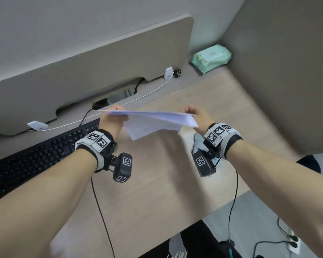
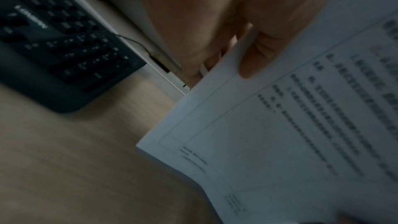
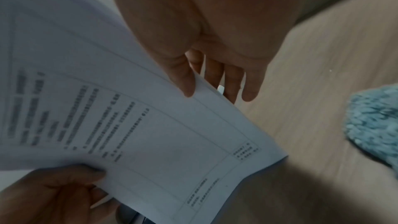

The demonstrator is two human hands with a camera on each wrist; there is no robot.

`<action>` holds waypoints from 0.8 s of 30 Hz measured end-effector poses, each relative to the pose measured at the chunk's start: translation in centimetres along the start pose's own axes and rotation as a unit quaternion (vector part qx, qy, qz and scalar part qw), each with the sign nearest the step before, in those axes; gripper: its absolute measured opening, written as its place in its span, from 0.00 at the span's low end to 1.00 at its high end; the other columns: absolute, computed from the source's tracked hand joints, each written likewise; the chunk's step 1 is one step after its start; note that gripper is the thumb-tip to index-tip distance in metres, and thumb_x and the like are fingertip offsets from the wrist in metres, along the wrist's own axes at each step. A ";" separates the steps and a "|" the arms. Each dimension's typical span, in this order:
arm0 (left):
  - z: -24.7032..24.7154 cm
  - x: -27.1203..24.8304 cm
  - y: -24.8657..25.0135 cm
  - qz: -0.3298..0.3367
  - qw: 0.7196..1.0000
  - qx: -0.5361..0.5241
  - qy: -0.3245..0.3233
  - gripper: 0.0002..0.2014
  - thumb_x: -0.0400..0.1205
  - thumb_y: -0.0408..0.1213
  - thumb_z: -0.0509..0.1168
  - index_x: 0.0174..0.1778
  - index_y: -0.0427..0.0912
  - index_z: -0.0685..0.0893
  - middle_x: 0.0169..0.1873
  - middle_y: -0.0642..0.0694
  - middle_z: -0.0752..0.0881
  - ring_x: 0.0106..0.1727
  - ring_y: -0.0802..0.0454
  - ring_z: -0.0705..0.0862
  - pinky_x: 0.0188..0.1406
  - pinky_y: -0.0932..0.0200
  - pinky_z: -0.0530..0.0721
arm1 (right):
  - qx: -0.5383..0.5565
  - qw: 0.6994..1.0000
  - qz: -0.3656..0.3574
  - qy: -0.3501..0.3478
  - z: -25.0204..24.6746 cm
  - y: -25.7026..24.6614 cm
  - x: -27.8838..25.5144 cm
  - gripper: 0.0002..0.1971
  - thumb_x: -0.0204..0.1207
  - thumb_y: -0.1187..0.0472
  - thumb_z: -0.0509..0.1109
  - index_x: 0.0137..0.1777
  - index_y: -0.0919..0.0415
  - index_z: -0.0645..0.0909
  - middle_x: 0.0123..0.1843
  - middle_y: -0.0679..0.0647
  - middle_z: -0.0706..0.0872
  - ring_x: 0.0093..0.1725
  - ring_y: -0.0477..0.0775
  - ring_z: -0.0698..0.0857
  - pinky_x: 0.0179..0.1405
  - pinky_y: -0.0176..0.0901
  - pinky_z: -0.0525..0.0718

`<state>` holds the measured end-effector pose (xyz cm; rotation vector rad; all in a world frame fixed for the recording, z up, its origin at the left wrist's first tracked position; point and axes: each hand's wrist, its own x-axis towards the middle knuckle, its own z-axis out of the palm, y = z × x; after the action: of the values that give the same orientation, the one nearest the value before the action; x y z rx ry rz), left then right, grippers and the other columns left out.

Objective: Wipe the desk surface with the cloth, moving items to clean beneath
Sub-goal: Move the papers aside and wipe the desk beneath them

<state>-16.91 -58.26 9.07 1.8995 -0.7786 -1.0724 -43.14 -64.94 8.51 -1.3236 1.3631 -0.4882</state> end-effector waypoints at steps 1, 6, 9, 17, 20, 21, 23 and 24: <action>0.1 0.0 0.1 0.024 1.000 0.006 -0.005 0.16 0.72 0.20 0.57 0.29 0.48 0.77 0.33 0.45 0.82 0.38 0.46 0.79 0.41 0.50 0.77 | 0.014 1.000 -0.013 0.000 0.0 -0.3 -0.1 0.06 0.61 0.64 0.68 0.38 0.59 0.80 0.39 0.54 0.84 0.39 0.52 0.79 0.41 0.44 0.77; 0.1 0.6 -0.3 0.006 1.000 -0.023 -0.020 0.09 0.67 0.30 0.65 0.35 0.49 0.85 0.41 0.44 0.88 0.49 0.43 0.85 0.53 0.42 0.84 | 0.001 1.000 -0.030 0.009 0.2 -0.3 0.5 0.02 0.75 0.61 0.69 0.44 0.52 0.81 0.44 0.54 0.85 0.45 0.54 0.82 0.47 0.55 0.84; 0.2 1.2 -0.7 -0.005 0.998 -0.045 -0.035 0.15 0.63 0.36 0.69 0.46 0.49 0.90 0.53 0.47 0.91 0.57 0.45 0.89 0.62 0.39 0.85 | 0.024 1.000 -0.014 0.010 0.5 -0.2 0.9 0.06 0.83 0.60 0.67 0.56 0.55 0.83 0.54 0.57 0.88 0.53 0.54 0.85 0.58 0.63 0.87; 0.7 0.7 0.6 -0.011 0.996 -0.091 -0.011 0.15 0.62 0.37 0.69 0.45 0.51 0.87 0.54 0.47 0.91 0.58 0.44 0.88 0.64 0.39 0.83 | -0.019 0.998 -0.058 0.028 1.5 -1.6 1.5 0.06 0.80 0.61 0.65 0.52 0.53 0.82 0.49 0.59 0.88 0.54 0.67 0.87 0.55 0.67 0.87; 0.3 1.2 0.1 0.000 0.996 -0.083 -0.012 0.16 0.60 0.39 0.70 0.44 0.56 0.89 0.53 0.49 0.91 0.58 0.44 0.88 0.64 0.38 0.83 | -0.023 0.998 -0.046 0.035 1.5 -1.5 1.6 0.09 0.80 0.63 0.64 0.53 0.46 0.79 0.48 0.47 0.87 0.54 0.63 0.87 0.54 0.65 0.88; 0.3 1.2 0.0 -0.001 0.997 -0.076 -0.010 0.16 0.60 0.39 0.70 0.43 0.56 0.89 0.52 0.50 0.92 0.58 0.45 0.88 0.64 0.39 0.84 | -0.030 0.998 -0.041 0.035 1.6 -1.3 1.6 0.10 0.79 0.63 0.65 0.55 0.47 0.78 0.50 0.46 0.87 0.55 0.61 0.87 0.55 0.64 0.88; 0.4 0.5 0.3 0.006 0.998 -0.066 -0.007 0.16 0.61 0.35 0.70 0.44 0.55 0.89 0.51 0.50 0.91 0.58 0.46 0.88 0.65 0.40 0.83 | -0.038 0.998 -0.037 0.033 1.6 -0.9 1.8 0.13 0.78 0.64 0.64 0.58 0.47 0.78 0.54 0.46 0.87 0.58 0.56 0.86 0.59 0.63 0.86; 0.5 0.3 0.5 0.012 0.998 -0.066 -0.009 0.16 0.62 0.33 0.70 0.44 0.55 0.89 0.51 0.50 0.91 0.58 0.46 0.88 0.65 0.41 0.83 | -0.038 0.998 -0.039 0.032 1.6 -0.6 1.9 0.14 0.77 0.65 0.64 0.59 0.48 0.78 0.55 0.47 0.87 0.59 0.55 0.86 0.60 0.63 0.86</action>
<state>-17.30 -58.90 9.28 1.7679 -0.7217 -1.0993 -41.01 -66.21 7.81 -1.4383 1.3998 -0.5395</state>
